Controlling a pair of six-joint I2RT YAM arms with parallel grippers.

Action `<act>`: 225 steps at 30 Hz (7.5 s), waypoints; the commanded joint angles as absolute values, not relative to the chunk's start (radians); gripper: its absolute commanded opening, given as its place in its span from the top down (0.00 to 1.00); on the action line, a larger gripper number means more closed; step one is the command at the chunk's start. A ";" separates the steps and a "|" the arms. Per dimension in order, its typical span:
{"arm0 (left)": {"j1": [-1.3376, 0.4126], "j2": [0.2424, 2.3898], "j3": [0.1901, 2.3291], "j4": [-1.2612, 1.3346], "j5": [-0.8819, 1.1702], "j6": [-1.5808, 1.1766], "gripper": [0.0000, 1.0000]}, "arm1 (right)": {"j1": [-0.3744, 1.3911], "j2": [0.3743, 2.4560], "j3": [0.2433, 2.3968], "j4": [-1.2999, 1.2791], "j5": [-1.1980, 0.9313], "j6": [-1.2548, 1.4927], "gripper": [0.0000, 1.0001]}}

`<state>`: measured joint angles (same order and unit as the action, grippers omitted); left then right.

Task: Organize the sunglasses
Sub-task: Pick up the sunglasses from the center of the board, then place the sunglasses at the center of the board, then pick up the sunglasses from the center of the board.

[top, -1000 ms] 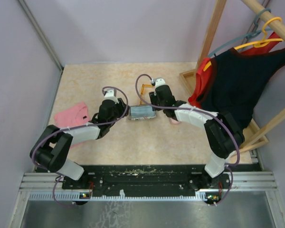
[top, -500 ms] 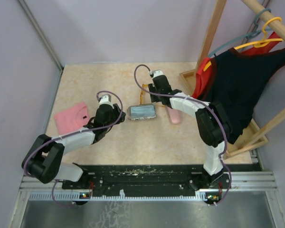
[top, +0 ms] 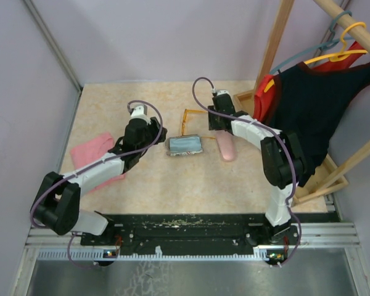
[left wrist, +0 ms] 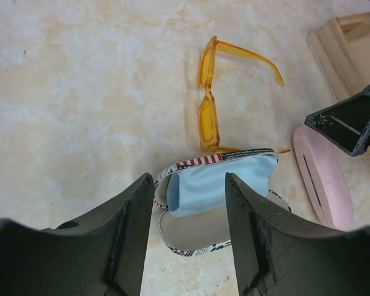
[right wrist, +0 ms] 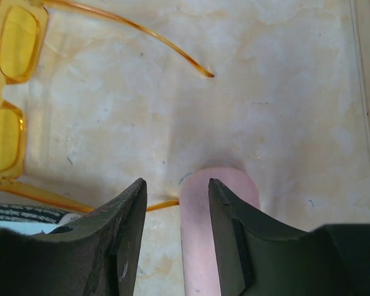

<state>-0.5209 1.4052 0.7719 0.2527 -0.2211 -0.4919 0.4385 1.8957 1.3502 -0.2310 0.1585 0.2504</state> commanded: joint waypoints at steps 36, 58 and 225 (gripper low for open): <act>-0.515 1.067 0.710 -0.074 -0.153 -0.434 0.42 | 0.348 2.513 2.295 -0.601 -0.431 -0.518 0.48; -0.514 1.081 0.718 -0.083 -0.159 -0.433 0.42 | 0.348 2.478 2.198 -0.495 -0.395 -0.489 0.80; -0.511 0.605 0.627 -0.267 -0.317 -0.460 0.42 | 0.716 1.804 1.271 -0.582 -0.204 -0.469 0.73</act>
<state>-0.5186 0.6025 0.6216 -0.2779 -0.3130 -0.4667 0.7296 1.7882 1.2152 -0.5922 -0.1829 -0.4538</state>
